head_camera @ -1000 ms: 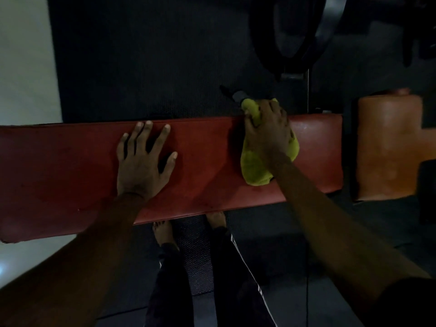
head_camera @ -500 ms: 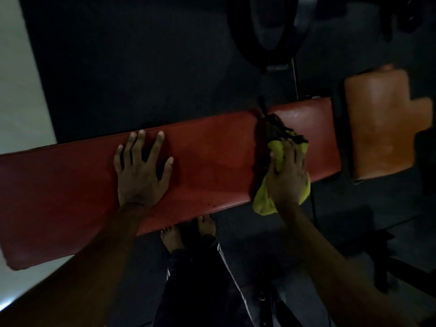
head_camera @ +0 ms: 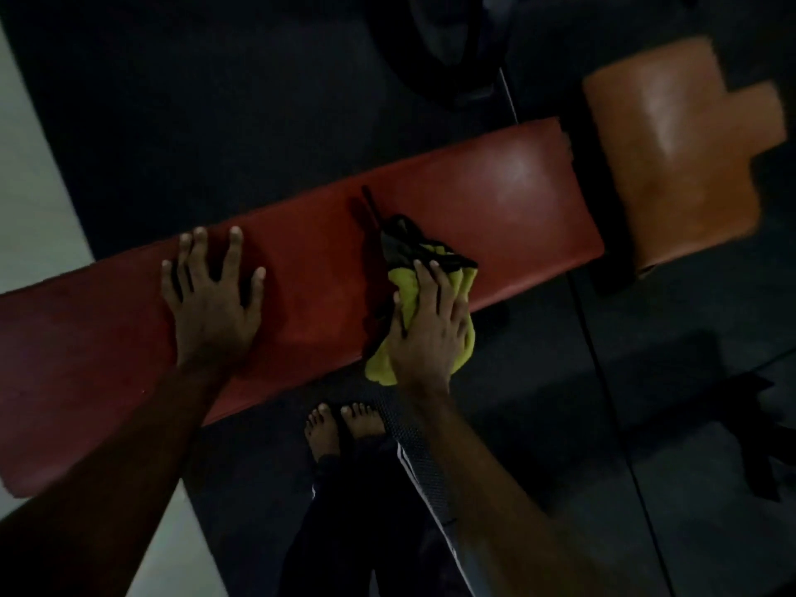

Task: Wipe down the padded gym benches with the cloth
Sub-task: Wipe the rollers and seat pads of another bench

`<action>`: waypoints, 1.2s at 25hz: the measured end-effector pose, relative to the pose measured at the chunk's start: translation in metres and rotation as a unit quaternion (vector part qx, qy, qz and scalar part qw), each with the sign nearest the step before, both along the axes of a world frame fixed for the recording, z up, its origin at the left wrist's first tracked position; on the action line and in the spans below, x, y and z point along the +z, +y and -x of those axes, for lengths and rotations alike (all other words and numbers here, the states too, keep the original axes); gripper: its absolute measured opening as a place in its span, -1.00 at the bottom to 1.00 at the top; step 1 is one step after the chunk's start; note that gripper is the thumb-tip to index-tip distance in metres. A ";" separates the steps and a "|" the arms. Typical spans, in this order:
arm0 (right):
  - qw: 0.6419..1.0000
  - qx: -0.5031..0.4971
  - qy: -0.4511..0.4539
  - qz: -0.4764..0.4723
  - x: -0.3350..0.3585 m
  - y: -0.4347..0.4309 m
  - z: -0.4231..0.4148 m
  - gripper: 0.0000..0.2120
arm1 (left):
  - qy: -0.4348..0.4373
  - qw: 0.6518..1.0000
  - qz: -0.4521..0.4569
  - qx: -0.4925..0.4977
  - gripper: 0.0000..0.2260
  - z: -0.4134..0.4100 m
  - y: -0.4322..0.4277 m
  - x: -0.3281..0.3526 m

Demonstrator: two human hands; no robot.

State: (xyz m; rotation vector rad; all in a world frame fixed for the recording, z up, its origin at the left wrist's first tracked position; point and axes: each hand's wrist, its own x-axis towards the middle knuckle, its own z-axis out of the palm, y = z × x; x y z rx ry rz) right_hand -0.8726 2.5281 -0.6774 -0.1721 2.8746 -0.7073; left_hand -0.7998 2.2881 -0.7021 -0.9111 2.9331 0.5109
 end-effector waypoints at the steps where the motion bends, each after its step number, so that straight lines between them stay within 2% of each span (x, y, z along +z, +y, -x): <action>1: 1.000 -0.015 0.004 0.002 -0.001 0.005 0.008 -0.48 | 0.010 1.000 -0.005 0.004 -0.48 0.001 0.001 0.002; 4: 0.986 -0.165 0.020 0.028 -0.004 0.021 0.044 -0.48 | 0.048 0.996 -0.041 -0.065 -0.55 0.011 0.023 0.009; 6: 0.956 -0.281 0.046 0.077 -0.003 0.023 0.063 -0.51 | 0.033 0.985 -0.064 -0.159 -0.53 0.019 0.045 0.011; 8: 0.926 -0.353 0.054 0.124 -0.004 0.017 0.065 -0.49 | 0.002 0.973 -0.065 -0.222 -0.52 0.025 0.051 0.011; 10: 0.903 -0.386 0.042 0.186 -0.006 0.009 0.045 -0.45 | -0.021 0.964 -0.058 -0.260 -0.50 0.027 0.039 0.014; 15: 0.870 -0.367 -0.015 0.328 -0.004 -0.009 -0.027 -0.42 | -0.068 0.933 -0.057 -0.348 -0.43 0.035 0.006 0.024; 18: 0.836 -0.426 0.012 0.345 -0.003 -0.012 -0.002 -0.51 | -0.060 0.948 -0.058 -0.306 -0.42 0.035 0.014 0.021; 20: 0.814 -0.486 0.033 0.316 -0.006 0.004 0.030 -0.57 | -0.051 0.951 -0.056 -0.299 -0.44 0.033 0.021 0.017; 22: 0.793 -0.530 0.017 0.301 -0.012 0.020 0.053 -0.60 | -0.036 0.952 -0.059 -0.297 -0.46 0.032 0.021 0.013; 24: 0.788 -0.539 0.011 0.296 -0.014 0.025 0.056 -0.59 | -0.027 0.954 -0.057 -0.295 -0.47 0.031 0.019 0.009; 26: 0.799 -0.529 0.015 0.285 -0.013 0.008 0.038 -0.54 | -0.018 0.954 -0.051 -0.295 -0.47 0.028 0.021 0.008; 30: 0.854 -0.430 -0.024 0.293 -0.009 -0.061 -0.047 -0.42 | 0.009 0.955 -0.073 -0.288 -0.48 0.028 0.021 0.006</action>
